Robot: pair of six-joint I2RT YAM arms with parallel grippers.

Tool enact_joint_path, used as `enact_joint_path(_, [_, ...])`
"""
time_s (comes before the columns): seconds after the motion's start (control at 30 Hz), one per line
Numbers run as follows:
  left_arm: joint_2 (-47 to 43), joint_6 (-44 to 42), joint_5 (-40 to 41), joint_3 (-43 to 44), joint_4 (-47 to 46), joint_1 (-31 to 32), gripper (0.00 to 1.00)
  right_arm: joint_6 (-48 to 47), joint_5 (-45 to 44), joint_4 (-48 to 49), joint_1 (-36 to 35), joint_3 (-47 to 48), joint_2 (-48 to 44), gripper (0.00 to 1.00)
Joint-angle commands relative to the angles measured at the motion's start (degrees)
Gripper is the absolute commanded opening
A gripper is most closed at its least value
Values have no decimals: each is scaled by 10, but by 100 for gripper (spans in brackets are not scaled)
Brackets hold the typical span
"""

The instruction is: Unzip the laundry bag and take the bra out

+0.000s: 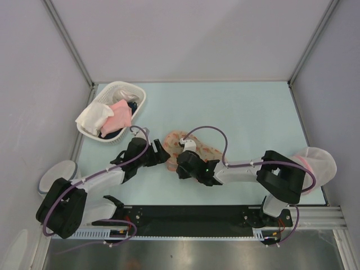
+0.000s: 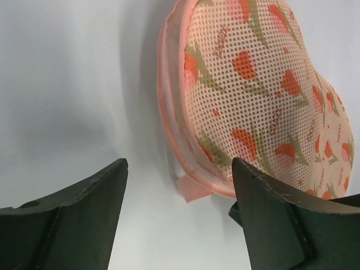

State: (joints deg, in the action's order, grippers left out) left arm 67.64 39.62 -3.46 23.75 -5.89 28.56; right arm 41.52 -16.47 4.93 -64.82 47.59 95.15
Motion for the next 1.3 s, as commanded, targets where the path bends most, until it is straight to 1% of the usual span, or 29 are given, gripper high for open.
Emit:
enact_joint_path(0.0, [-24, 30, -12, -5, -33, 9, 79, -15, 8, 18, -4, 35, 16, 0])
enact_joint_path(0.2, [1, 37, -10, 2, -58, 16, 72, -19, 14, 18, -5, 47, 27, 0])
enact_joint_path(0.3, [26, 38, -14, 10, -70, 18, 65, -19, 15, 18, -5, 46, 28, 0])
enact_joint_path(0.47, [63, 42, -19, 16, -93, 19, 47, -20, 16, 18, -5, 46, 28, 0])
enact_joint_path(0.5, [66, 44, -21, 17, -97, 19, 43, -20, 15, 18, -5, 45, 28, 0])
enact_joint_path(0.57, [78, 44, -22, 22, -102, 19, 23, -19, 16, 18, -5, 45, 28, 0])
enact_joint_path(0.6, [80, 44, -22, 28, -101, 19, 3, -19, 16, 18, -5, 46, 28, 0])
enact_joint_path(0.63, [84, 42, -20, 32, -93, 19, 0, -19, 16, 16, -5, 45, 28, 0])
enact_joint_path(0.9, [84, 29, 14, 57, -62, 15, 0, -11, 7, 1, -9, 32, 14, 0])
enact_joint_path(1.27, [92, 13, 18, 72, -52, -10, 0, 15, -9, -23, -27, -6, -18, 0])
